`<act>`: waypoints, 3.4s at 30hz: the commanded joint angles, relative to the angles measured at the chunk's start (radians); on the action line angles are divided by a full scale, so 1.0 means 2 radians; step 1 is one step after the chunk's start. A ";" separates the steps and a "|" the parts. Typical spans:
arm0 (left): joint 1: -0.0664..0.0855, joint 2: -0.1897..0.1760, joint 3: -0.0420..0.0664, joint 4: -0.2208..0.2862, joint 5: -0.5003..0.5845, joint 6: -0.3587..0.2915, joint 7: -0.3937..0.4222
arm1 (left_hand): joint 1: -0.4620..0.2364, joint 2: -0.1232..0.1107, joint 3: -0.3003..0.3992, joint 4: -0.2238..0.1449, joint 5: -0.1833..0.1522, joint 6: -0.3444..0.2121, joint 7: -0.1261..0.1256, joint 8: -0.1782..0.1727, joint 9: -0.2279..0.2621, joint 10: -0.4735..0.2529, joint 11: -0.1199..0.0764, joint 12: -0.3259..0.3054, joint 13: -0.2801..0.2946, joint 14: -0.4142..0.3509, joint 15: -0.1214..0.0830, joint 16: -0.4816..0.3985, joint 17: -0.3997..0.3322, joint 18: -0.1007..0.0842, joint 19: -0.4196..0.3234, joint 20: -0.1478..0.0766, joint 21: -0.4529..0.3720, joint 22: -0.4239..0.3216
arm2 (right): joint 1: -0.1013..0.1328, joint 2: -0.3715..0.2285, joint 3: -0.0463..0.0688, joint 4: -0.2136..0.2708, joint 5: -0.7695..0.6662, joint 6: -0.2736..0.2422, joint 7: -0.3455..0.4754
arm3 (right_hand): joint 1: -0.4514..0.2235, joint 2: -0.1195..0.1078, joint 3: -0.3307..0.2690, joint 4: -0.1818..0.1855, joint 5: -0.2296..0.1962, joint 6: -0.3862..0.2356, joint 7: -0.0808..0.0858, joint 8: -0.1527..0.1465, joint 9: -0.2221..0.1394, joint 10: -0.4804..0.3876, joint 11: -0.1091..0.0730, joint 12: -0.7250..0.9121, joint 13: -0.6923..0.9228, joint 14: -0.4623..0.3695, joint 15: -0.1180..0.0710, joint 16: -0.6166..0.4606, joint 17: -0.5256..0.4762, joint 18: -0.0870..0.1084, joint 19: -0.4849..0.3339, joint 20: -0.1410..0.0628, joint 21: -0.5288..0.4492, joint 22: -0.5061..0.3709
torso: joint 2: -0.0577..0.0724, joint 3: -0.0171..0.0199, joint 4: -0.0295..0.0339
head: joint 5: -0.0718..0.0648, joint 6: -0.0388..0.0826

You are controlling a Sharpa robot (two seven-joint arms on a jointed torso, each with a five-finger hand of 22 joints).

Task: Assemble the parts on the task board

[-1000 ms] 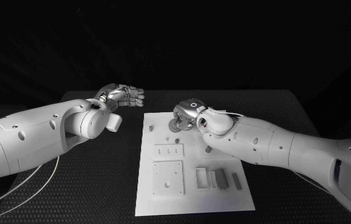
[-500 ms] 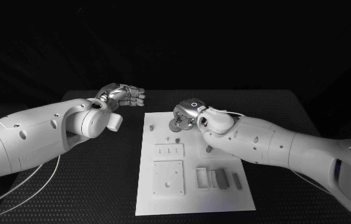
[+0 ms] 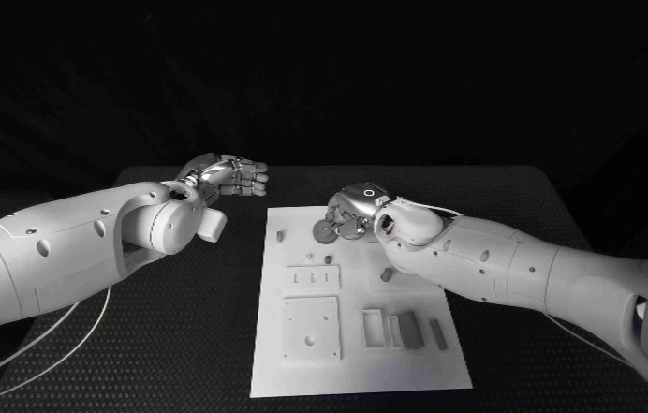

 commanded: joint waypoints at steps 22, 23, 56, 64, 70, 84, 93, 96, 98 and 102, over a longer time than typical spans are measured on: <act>0.001 -0.007 0.000 0.001 -0.001 0.017 0.013 | -0.002 -0.002 0.000 0.003 0.001 0.000 0.003 -0.003 -0.001 0.001 0.001 -0.005 0.001 0.001 0.002 -0.005 0.003 0.010 0.000 0.003 -0.003 0.001 | -0.001 -0.075 0.011 0.056 0.115 -0.080 0.101 | 0.025 -0.022 0.006 -0.022 0.002 -0.032 0.018 -0.011 -0.008 -0.008 0.007 0.002 -0.001 -0.005 0.009 -0.003 -0.002 0.007 -0.005 -0.002 -0.003 0.008 | 0.000 0.0008 -0.0017 | 0.001 0.009; 0.001 -0.007 0.000 0.001 -0.001 0.019 0.015 | -0.002 -0.003 0.000 0.003 0.001 0.000 0.003 -0.003 -0.001 0.001 0.002 -0.005 0.001 0.001 0.002 -0.005 0.003 0.010 0.000 0.003 -0.003 0.001 | 0.001 -0.083 0.013 0.060 0.136 -0.075 0.110 | 0.029 -0.024 0.006 -0.026 0.002 -0.033 0.019 -0.011 -0.009 -0.009 0.008 0.002 -0.001 -0.006 0.010 -0.004 -0.002 0.007 -0.006 -0.002 -0.004 0.008 | 0.000 0.0007 -0.0022 | 0.000 0.009; 0.000 -0.009 0.000 -0.003 -0.010 0.029 0.021 | 0.003 -0.005 0.000 -0.002 0.001 0.003 0.002 -0.002 0.000 0.007 -0.001 -0.005 0.003 0.004 0.001 -0.008 0.008 0.009 0.001 0.002 -0.004 0.003 | 0.013 -0.182 0.022 0.007 0.237 0.090 0.186 | 0.049 -0.065 -0.032 -0.055 0.002 -0.069 0.024 -0.018 -0.015 -0.060 0.015 -0.020 -0.019 -0.063 0.019 -0.031 -0.011 0.007 -0.059 0.031 -0.038 0.006 | 0.001 0.0063 -0.0070 | -0.022 0.012; 0.000 -0.009 0.000 -0.005 -0.011 0.031 0.021 | 0.003 -0.005 0.000 -0.002 0.001 0.002 0.002 -0.003 0.000 0.006 0.000 -0.005 0.003 0.003 0.001 -0.009 0.009 0.009 0.001 0.002 -0.004 0.003 | -0.002 -0.191 0.021 0.013 0.238 0.096 0.187 | 0.043 -0.074 -0.037 -0.048 0.002 -0.083 0.020 -0.020 -0.016 -0.066 0.012 -0.023 -0.023 -0.072 0.017 -0.033 -0.012 0.007 -0.066 0.035 -0.043 0.006 | 0.000 0.0037 -0.0054 | -0.023 0.007; 0.000 -0.010 0.000 -0.005 -0.011 0.030 0.020 | 0.003 -0.006 0.000 -0.002 0.001 0.002 0.003 -0.003 0.000 0.006 0.000 -0.006 0.003 0.003 0.001 -0.009 0.009 0.009 0.001 0.002 -0.004 0.003 | -0.009 -0.188 0.021 0.011 0.235 0.091 0.189 | 0.042 -0.074 -0.039 -0.048 0.002 -0.084 0.019 -0.019 -0.016 -0.067 0.012 -0.022 -0.023 -0.072 0.016 -0.033 -0.012 0.007 -0.067 0.036 -0.043 0.006 | 0.000 0.0044 -0.0063 | -0.021 0.007; 0.000 -0.009 0.000 -0.006 -0.011 0.031 0.019 | 0.003 -0.005 0.000 -0.002 0.001 0.002 0.003 -0.003 0.000 0.006 0.000 -0.006 0.004 0.003 0.001 -0.009 0.010 0.009 0.001 0.002 -0.004 0.003 | -0.018 -0.172 0.021 -0.014 0.242 0.093 0.191 | 0.052 -0.033 -0.046 -0.054 0.002 -0.074 0.018 -0.007 -0.011 -0.066 0.010 -0.018 -0.025 -0.072 0.015 -0.029 -0.012 0.007 -0.066 0.035 -0.042 0.008 | 0.000 0.0033 -0.0046 | -0.023 0.006; 0.000 -0.010 0.000 -0.007 -0.012 0.031 0.017 | 0.002 -0.005 0.000 -0.002 0.001 0.002 0.003 -0.003 0.000 0.006 0.000 -0.006 0.004 0.003 0.001 -0.010 0.010 0.009 0.001 0.002 -0.004 0.003 | -0.021 -0.171 0.021 -0.021 0.242 0.093 0.194 | 0.069 0.002 -0.047 -0.060 0.002 -0.049 0.017 0.010 -0.005 -0.064 0.009 -0.015 -0.027 -0.070 0.013 -0.025 -0.012 0.007 -0.064 0.034 -0.040 0.009 | 0.000 0.0033 -0.0055 | -0.023 0.004; 0.000 -0.009 0.000 -0.007 -0.012 0.031 0.017 | 0.002 -0.005 0.000 -0.002 0.001 0.002 0.003 -0.003 0.000 0.006 0.000 -0.006 0.004 0.003 0.001 -0.010 0.010 0.009 0.001 0.002 -0.004 0.003 | -0.021 -0.171 0.021 -0.022 0.242 0.093 0.195 | 0.073 0.004 -0.047 -0.061 0.002 -0.046 0.017 0.011 -0.005 -0.063 0.009 -0.014 -0.028 -0.070 0.013 -0.024 -0.012 0.007 -0.064 0.033 -0.040 0.009 | 0.000 0.0033 -0.0055 | -0.024 0.003; 0.000 -0.010 0.000 -0.007 -0.012 0.031 0.017 | 0.002 -0.005 0.000 -0.002 0.001 0.002 0.003 -0.003 0.000 0.006 0.000 -0.006 0.004 0.003 0.001 -0.010 0.010 0.009 0.001 0.002 -0.005 0.003 | -0.021 -0.171 0.021 -0.022 0.242 0.092 0.196 | 0.075 0.005 -0.047 -0.061 0.002 -0.044 0.017 0.012 -0.005 -0.063 0.009 -0.014 -0.028 -0.069 0.013 -0.024 -0.012 0.007 -0.064 0.033 -0.039 0.009 | 0.000 0.0035 -0.0053 | -0.024 0.003; 0.000 -0.010 0.000 -0.007 -0.012 0.030 0.016 | 0.002 -0.005 0.000 -0.002 0.001 0.001 0.003 -0.003 0.000 0.006 0.000 -0.006 0.004 0.003 0.001 -0.010 0.010 0.009 0.001 0.002 -0.005 0.003 | -0.021 -0.171 0.021 -0.024 0.244 0.090 0.196 | 0.078 0.005 -0.048 -0.061 0.002 -0.043 0.017 0.013 -0.004 -0.063 0.008 -0.013 -0.028 -0.069 0.013 -0.023 -0.012 0.007 -0.063 0.033 -0.039 0.009 | 0.000 0.0034 -0.0055 | -0.024 0.003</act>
